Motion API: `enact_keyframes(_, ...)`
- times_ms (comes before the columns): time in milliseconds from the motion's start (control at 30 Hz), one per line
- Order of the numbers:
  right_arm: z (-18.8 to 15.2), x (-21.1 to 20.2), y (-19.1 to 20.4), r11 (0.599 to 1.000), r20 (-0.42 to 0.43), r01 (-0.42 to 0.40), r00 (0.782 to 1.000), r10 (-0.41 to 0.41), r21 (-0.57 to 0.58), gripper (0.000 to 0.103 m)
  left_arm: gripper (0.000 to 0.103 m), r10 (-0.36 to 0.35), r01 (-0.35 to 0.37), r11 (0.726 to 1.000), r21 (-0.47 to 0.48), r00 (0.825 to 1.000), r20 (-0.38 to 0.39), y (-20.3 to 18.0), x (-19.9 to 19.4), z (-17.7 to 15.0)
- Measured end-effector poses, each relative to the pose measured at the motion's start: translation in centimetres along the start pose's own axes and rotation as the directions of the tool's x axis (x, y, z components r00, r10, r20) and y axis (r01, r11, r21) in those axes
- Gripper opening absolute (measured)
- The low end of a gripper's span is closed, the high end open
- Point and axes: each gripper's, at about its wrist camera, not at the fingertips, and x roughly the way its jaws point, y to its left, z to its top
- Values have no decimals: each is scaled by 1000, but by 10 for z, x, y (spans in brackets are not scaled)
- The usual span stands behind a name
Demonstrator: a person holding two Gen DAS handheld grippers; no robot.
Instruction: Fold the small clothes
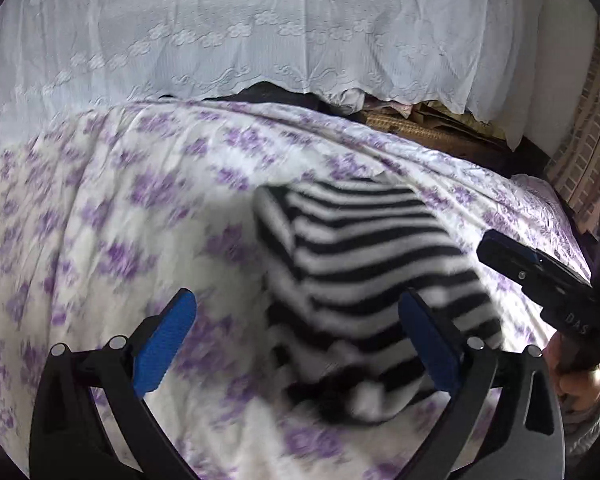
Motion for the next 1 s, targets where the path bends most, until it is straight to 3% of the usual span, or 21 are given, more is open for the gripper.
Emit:
enact_keyframes(67, 6, 9, -7, 999, -22, -2, 1000, 3, 33, 42, 99, 10, -10, 1000, -1, 999, -40, -6, 19, 11)
enact_keyframes(167, -6, 50, -26, 997, -160, 0, 987, 13, 83, 42, 99, 48, -49, 999, 2, 983, -174, -2, 67, 4)
enact_keyframes(200, -14, 58, -31, 996, -158, -9, 987, 22, 83, 42, 99, 23, -27, 999, -17, 977, -211, 5, 84, -5)
enact_keyframes(333, -9, 45, -32, 996, -127, -35, 991, 46, 82, 46, 99, -100, 81, 991, -107, 978, -184, 23, 70, 0)
enact_keyframes(367, -7, 38, -35, 992, -106, -67, 991, 79, 111, 62, 99, -156, 133, 981, -139, 973, -167, 29, 64, -1)
enact_keyframes(400, -4, 29, -41, 984, -85, -99, 990, 112, 147, 76, 99, -201, 173, 971, -166, 965, -166, 34, 63, -1)
enact_keyframes(433, -2, 23, -46, 979, -75, -113, 989, 127, 171, 78, 99, -264, 227, 951, -211, 950, -167, 42, 63, -2)
enact_keyframes(533, 2, 15, -67, 955, -84, -164, 978, 189, 249, 82, 99, -366, 310, 902, -300, 918, -153, 58, 67, -3)
enact_keyframes(633, -12, 23, -93, 886, -115, -224, 949, 292, 406, 82, 98, -424, 364, 875, -319, 895, -141, 57, 64, -5)
enact_keyframes(733, -26, 35, -106, 819, -138, -251, 919, 368, 516, 82, 98, -516, 455, 831, -319, 845, -139, 49, 61, -7)
enact_keyframes(767, -31, 40, -108, 794, -138, -264, 908, 397, 547, 82, 98, -529, 468, 826, -313, 836, -146, 45, 62, -7)
enact_keyframes(800, -34, 43, -109, 774, -135, -278, 897, 422, 569, 82, 98, -524, 465, 833, -299, 836, -161, 40, 62, -7)
enact_keyframes(867, -37, 46, -107, 755, -132, -298, 883, 450, 584, 82, 98, -464, 405, 875, -263, 858, -222, 31, 73, -10)
enact_keyframes(933, -38, 49, -102, 765, -144, -296, 882, 449, 572, 83, 99, -413, 355, 904, -240, 870, -269, 25, 81, -13)
enact_keyframes(1000, -38, 53, -99, 776, -160, -289, 882, 444, 561, 84, 99, -397, 344, 912, -223, 876, -275, 20, 80, -13)
